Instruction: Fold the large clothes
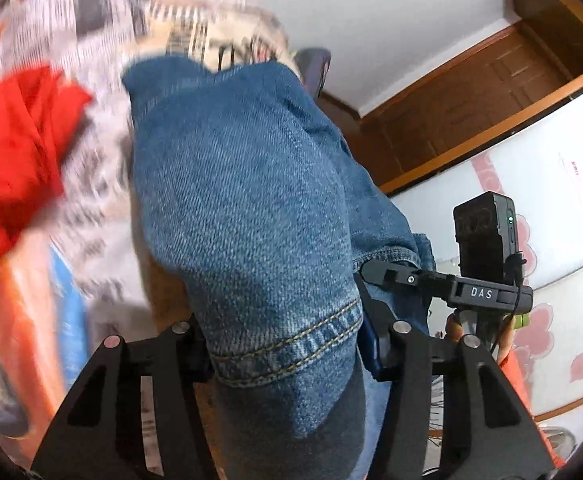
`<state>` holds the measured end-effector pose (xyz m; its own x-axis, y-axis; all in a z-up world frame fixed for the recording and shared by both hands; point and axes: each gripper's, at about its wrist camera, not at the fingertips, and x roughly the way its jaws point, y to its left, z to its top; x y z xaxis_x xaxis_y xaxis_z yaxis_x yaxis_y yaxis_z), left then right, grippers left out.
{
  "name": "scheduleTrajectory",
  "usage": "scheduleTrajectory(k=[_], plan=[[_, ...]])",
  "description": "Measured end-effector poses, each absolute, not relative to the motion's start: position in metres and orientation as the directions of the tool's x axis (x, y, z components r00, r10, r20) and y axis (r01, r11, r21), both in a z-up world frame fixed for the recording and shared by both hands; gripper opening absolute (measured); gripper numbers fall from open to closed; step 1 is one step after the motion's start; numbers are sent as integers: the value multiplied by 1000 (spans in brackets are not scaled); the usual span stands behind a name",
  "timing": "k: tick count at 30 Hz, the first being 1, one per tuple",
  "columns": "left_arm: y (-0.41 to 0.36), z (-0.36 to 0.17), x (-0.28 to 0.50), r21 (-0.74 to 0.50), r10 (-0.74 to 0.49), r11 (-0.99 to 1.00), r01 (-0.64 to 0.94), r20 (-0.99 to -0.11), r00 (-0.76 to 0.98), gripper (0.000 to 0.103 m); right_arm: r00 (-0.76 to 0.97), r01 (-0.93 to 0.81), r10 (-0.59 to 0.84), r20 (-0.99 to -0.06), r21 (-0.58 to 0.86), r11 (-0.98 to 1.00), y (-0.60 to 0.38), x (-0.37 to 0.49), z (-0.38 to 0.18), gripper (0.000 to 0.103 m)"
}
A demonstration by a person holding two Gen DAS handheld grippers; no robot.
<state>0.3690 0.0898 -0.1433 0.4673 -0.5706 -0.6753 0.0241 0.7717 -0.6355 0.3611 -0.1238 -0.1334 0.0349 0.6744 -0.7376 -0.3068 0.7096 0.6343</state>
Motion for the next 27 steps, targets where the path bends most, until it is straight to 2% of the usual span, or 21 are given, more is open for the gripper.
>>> scheduleTrajectory(k=[7, 14, 20, 27], plan=[[164, -76, 351, -621, -534, 782, 59, -617, 579, 54, 102, -434, 717, -689, 618, 655, -54, 362, -64, 46], [251, -35, 346, -569, -460, 821, 58, -596, 658, 53, 122, -513, 763, -635, 618, 597, 27, 368, -42, 46], [323, -50, 357, -567, -424, 823, 3, -612, 668, 53, 91, -532, 775, -625, 628, 569, 97, 387, -69, 46], [389, -121, 394, -541, -351, 831, -130, -692, 631, 53, 57, -495, 745, -665, 629, 600, 164, 413, -130, 46]])
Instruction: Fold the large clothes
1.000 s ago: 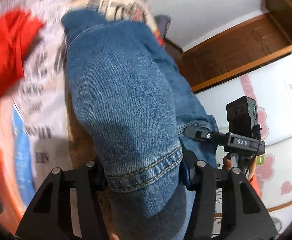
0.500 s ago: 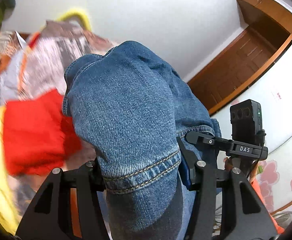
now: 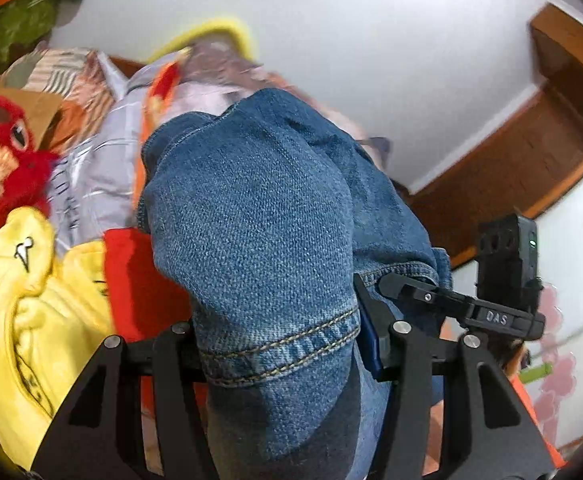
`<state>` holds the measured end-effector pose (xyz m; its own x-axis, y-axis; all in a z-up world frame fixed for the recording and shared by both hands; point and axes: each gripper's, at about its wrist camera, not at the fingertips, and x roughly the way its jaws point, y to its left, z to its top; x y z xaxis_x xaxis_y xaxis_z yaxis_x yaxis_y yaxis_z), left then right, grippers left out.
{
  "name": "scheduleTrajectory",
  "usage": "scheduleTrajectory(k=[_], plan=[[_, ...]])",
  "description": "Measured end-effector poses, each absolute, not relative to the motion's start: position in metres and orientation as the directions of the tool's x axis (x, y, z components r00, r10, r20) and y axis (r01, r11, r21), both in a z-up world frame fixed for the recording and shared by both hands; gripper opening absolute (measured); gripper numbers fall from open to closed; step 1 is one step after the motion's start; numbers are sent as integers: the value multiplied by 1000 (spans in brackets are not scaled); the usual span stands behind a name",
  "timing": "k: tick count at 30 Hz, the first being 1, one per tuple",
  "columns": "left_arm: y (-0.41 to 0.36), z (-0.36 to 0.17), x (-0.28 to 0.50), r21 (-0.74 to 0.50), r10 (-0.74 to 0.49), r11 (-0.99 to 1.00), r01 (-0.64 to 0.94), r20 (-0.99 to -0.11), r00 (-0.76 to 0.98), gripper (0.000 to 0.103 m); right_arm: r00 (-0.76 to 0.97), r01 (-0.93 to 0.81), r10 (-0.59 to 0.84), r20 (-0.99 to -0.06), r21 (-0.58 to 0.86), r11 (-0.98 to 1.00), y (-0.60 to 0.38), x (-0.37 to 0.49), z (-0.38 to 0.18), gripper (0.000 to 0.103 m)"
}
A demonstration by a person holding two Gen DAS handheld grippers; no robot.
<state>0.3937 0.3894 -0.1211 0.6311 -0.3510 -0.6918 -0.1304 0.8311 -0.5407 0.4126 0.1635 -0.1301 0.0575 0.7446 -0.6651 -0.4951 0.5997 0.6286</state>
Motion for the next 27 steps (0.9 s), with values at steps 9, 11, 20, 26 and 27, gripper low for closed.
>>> scheduleTrajectory(k=[9, 11, 20, 26, 27], plan=[[429, -238, 435, -510, -313, 816, -271, -785, 535, 57, 17, -434, 662, -750, 591, 680, 186, 443, -222, 48], [430, -244, 430, -532, -333, 805, -261, -770, 544, 59, 7, -444, 665, -747, 593, 671, 179, 441, -227, 50], [397, -224, 374, -409, -229, 886, -219, -797, 559, 72, 122, -484, 605, -787, 485, 728, 130, 400, -197, 56], [374, -211, 323, -351, -161, 903, -249, -812, 561, 72, 206, -510, 520, -829, 362, 780, 99, 356, -175, 56], [370, -210, 316, -353, -159, 900, -257, -813, 559, 72, 220, -524, 515, -828, 346, 779, 94, 348, -170, 56]])
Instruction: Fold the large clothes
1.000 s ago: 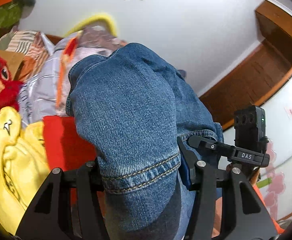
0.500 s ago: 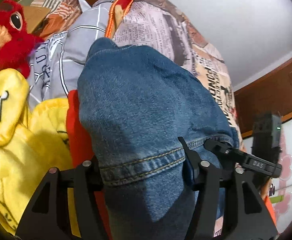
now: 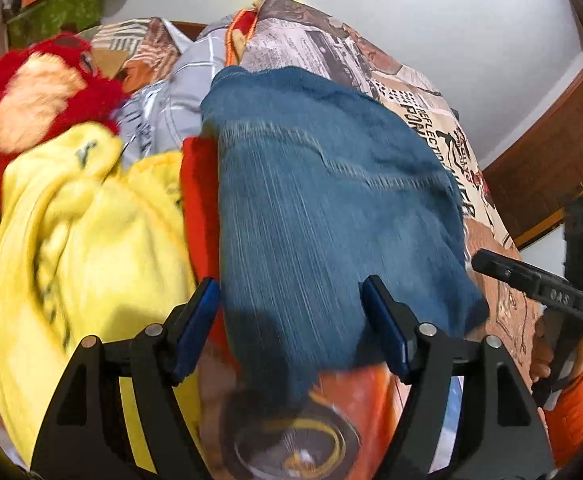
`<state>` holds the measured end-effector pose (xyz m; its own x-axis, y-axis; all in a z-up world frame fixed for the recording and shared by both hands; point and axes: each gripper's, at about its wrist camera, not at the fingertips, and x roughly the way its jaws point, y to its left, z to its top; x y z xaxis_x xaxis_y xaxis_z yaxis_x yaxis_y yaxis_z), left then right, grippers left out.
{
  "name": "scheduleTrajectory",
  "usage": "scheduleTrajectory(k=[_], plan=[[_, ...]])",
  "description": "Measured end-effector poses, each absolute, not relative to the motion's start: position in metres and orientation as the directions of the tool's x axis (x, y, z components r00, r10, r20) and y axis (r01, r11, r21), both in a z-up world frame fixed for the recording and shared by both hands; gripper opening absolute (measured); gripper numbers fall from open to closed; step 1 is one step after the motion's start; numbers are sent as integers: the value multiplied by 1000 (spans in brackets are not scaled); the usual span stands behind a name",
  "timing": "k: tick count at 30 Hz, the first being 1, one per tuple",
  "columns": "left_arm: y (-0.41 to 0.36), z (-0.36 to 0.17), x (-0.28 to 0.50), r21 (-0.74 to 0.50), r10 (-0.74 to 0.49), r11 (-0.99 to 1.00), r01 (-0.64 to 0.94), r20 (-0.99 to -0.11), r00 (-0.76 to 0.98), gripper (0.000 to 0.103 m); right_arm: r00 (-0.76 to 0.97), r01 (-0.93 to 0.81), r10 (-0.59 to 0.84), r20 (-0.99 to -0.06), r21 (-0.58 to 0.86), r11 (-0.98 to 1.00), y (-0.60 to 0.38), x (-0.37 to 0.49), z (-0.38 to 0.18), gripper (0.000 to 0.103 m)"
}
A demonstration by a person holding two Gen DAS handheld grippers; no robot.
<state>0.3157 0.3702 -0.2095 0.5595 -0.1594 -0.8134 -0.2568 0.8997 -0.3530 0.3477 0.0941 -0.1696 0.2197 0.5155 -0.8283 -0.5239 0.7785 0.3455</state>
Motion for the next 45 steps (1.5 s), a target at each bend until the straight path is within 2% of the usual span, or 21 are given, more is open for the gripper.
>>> scheduleTrajectory(k=[6, 10, 15, 20, 23, 28, 31, 33, 35, 37, 39, 40, 45], plan=[[337, -173, 269, -267, -77, 928, -259, -819, 569, 72, 298, -540, 590, -750, 377, 753, 63, 294, -111, 58], [310, -117, 228, -211, -9, 951, -228, -753, 658, 72, 386, -592, 647, -658, 362, 721, 55, 257, -53, 58], [270, -35, 170, -162, 63, 967, -195, -592, 803, 72, 477, -656, 722, -500, 344, 672, 31, 206, 17, 58], [223, 33, 97, -98, 155, 974, -204, -368, 917, 72, 564, -716, 765, -311, 276, 641, 7, 144, 72, 58], [198, 52, 62, -82, 188, 973, -217, -271, 944, 72, 610, -731, 760, -225, 211, 649, -3, 110, 86, 58], [162, 65, 21, -40, 247, 966, -256, -150, 957, 72, 652, -722, 739, -169, 160, 673, -9, 73, 88, 58], [152, 64, 4, -61, 247, 965, -256, -126, 961, 72, 674, -705, 720, -164, 147, 694, -10, 68, 82, 60], [147, 62, -3, -66, 261, 961, -270, -124, 957, 72, 686, -692, 708, -171, 148, 706, -9, 66, 78, 71], [145, 60, -7, -64, 278, 956, -287, -128, 952, 78, 701, -677, 692, -174, 142, 722, -7, 67, 76, 78], [147, 57, -6, -73, 283, 953, -294, -135, 950, 94, 712, -667, 680, -172, 135, 733, -9, 65, 75, 85], [148, 55, -8, -90, 273, 954, -287, -145, 951, 96, 723, -658, 672, -161, 138, 741, -11, 63, 75, 100], [149, 54, -7, -91, 276, 952, -292, -152, 949, 97, 730, -650, 665, -159, 140, 747, -11, 64, 75, 103], [148, 50, -7, -74, 293, 948, -309, -173, 940, 98, 732, -643, 661, -168, 151, 751, -10, 67, 74, 103]])
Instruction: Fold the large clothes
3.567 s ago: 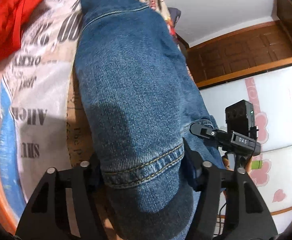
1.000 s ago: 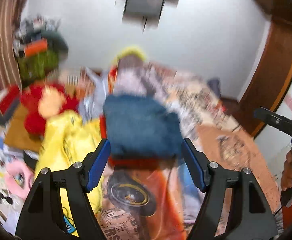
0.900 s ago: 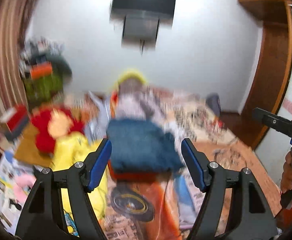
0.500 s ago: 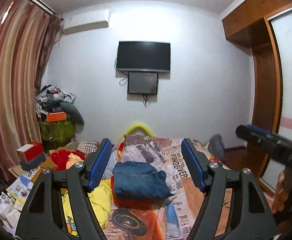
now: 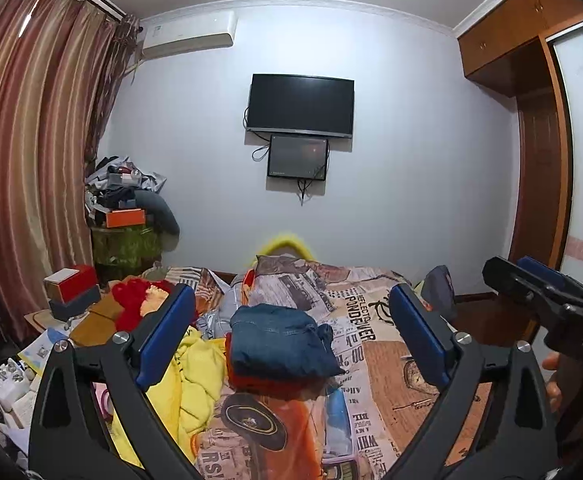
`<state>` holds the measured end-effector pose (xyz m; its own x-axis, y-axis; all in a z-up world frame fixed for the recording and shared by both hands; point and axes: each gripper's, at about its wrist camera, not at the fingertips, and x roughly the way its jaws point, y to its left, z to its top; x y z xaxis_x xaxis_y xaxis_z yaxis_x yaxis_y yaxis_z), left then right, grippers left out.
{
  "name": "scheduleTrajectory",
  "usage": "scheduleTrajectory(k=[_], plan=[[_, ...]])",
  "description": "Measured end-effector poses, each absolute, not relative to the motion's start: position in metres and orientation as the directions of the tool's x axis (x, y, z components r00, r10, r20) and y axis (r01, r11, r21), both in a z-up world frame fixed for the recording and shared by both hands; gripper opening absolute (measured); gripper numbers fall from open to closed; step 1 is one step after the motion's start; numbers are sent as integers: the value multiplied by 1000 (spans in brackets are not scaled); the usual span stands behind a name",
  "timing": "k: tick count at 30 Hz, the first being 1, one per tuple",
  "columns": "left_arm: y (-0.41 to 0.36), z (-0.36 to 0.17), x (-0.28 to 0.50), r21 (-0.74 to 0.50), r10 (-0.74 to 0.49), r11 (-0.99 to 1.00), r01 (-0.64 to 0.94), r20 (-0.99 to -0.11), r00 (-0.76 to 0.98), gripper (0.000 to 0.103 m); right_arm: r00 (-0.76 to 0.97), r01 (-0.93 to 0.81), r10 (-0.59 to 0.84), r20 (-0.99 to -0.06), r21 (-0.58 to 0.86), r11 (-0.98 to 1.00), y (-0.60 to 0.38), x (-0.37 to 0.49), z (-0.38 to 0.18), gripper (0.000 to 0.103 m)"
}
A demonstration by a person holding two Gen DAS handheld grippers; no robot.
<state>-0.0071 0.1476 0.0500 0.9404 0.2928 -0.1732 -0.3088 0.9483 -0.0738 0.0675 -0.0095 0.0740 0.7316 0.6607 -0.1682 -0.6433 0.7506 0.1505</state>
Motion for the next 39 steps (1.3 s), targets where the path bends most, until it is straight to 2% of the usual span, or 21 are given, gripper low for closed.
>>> scheduleTrajectory(k=[39], plan=[[140, 38, 6, -69, 270, 955, -290, -213, 939, 102, 747, -610, 622, -235, 130, 782, -19, 62, 65, 103]])
